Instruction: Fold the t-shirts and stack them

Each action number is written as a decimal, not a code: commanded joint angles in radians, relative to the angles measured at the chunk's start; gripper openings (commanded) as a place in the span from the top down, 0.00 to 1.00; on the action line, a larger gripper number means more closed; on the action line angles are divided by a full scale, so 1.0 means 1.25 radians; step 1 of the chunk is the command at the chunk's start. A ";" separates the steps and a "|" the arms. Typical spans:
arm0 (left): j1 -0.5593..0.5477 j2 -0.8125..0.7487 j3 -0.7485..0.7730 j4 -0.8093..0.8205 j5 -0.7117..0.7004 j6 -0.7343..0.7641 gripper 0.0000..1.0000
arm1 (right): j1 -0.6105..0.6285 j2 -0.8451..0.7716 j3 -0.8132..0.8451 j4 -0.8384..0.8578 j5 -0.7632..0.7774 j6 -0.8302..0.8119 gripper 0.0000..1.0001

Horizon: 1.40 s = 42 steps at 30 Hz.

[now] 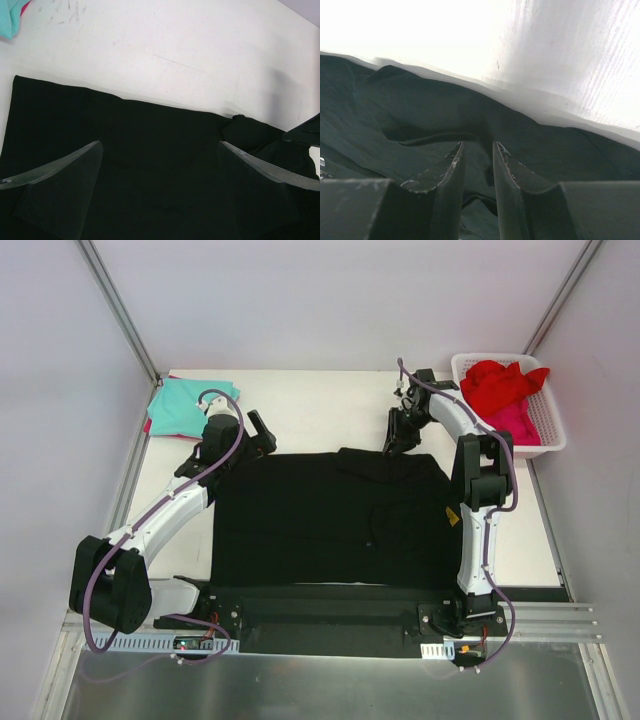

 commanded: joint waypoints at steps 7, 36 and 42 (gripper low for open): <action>-0.006 0.000 0.000 0.006 -0.012 -0.001 0.01 | -0.001 -0.012 -0.040 0.026 -0.032 0.015 0.69; -0.006 -0.001 0.001 0.006 -0.015 0.006 0.01 | 0.026 0.005 -0.037 0.040 -0.074 0.029 0.89; -0.004 0.005 -0.005 0.002 -0.017 0.003 0.01 | 0.025 -0.004 -0.038 0.019 -0.051 0.019 0.99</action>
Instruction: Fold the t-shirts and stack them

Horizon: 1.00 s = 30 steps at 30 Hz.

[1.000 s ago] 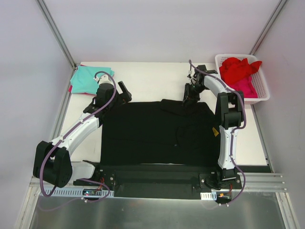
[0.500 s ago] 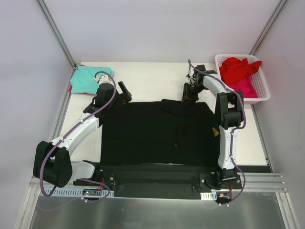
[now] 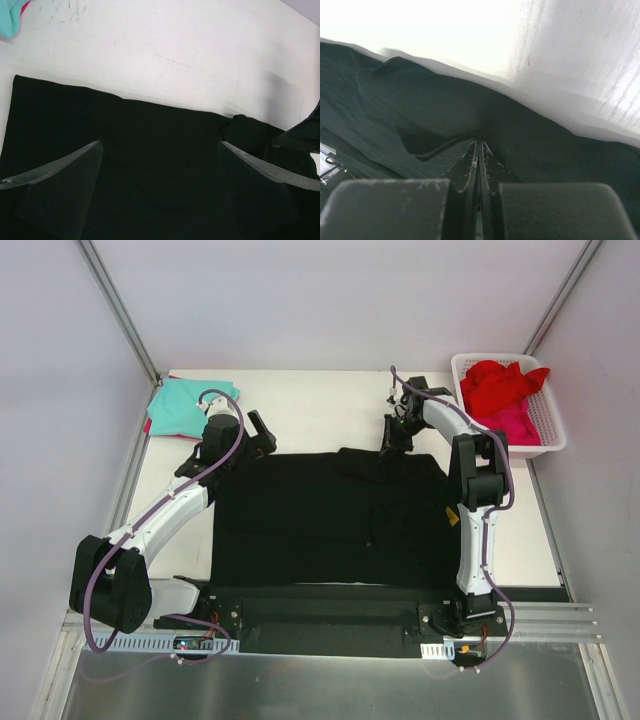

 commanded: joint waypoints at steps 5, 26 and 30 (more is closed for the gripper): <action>0.013 0.071 0.032 -0.032 0.010 -0.012 0.01 | 0.003 -0.075 0.004 -0.043 0.039 -0.015 0.99; 0.202 0.263 0.102 0.014 0.160 -0.039 0.07 | 0.003 -0.251 -0.058 -0.085 0.072 -0.037 0.99; 0.222 0.303 0.114 0.035 0.176 -0.067 0.12 | 0.005 -0.257 -0.072 -0.077 0.065 -0.038 0.99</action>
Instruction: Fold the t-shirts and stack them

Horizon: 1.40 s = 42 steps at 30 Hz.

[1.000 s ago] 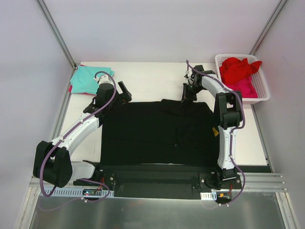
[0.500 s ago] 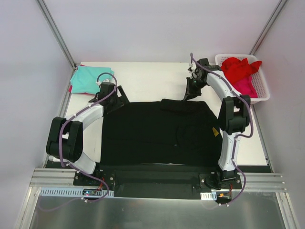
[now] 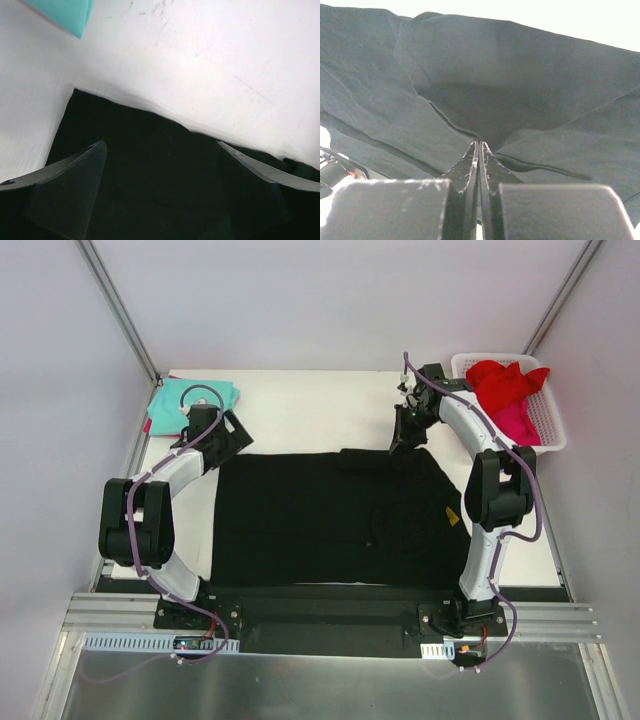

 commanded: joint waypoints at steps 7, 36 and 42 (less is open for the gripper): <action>0.032 0.095 0.096 0.010 0.005 -0.017 0.22 | 0.005 -0.065 -0.027 -0.010 -0.002 -0.013 0.99; 0.058 0.197 0.279 -0.280 -0.123 0.045 0.34 | -0.001 -0.101 -0.090 0.020 -0.018 -0.017 0.99; 0.058 0.252 0.340 -0.336 -0.093 -0.015 0.38 | -0.001 -0.097 -0.088 0.026 -0.033 -0.009 0.99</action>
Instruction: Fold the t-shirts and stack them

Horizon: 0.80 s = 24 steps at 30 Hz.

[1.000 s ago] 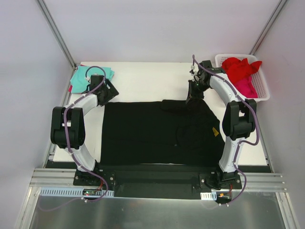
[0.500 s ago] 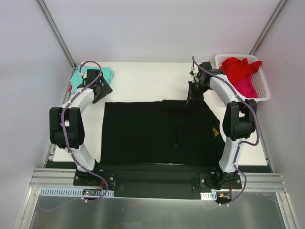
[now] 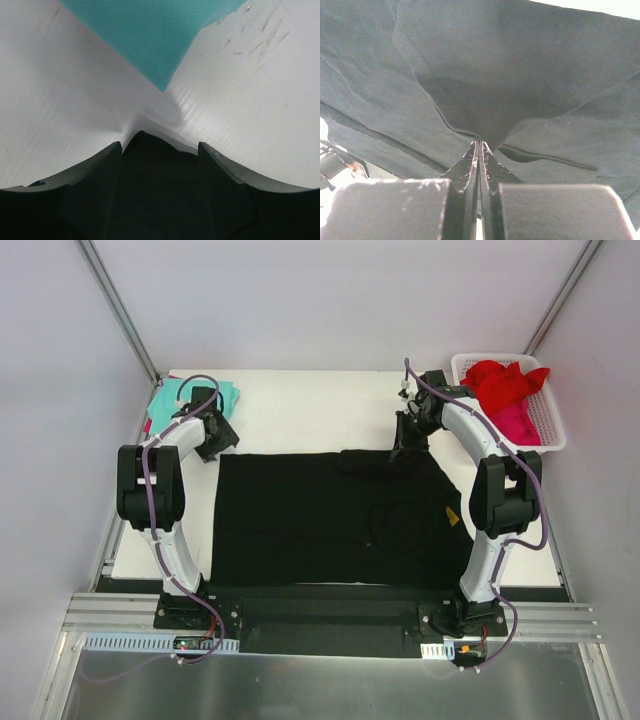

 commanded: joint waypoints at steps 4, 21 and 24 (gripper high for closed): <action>0.019 0.032 0.093 -0.087 0.012 -0.057 0.39 | -0.003 -0.047 -0.004 0.005 -0.029 -0.008 0.99; 0.026 0.095 0.109 -0.140 0.000 -0.052 0.46 | -0.018 -0.072 -0.007 0.005 -0.048 -0.009 0.99; 0.025 0.102 0.109 -0.140 0.013 -0.060 0.52 | -0.019 -0.078 -0.013 0.005 -0.047 -0.009 0.99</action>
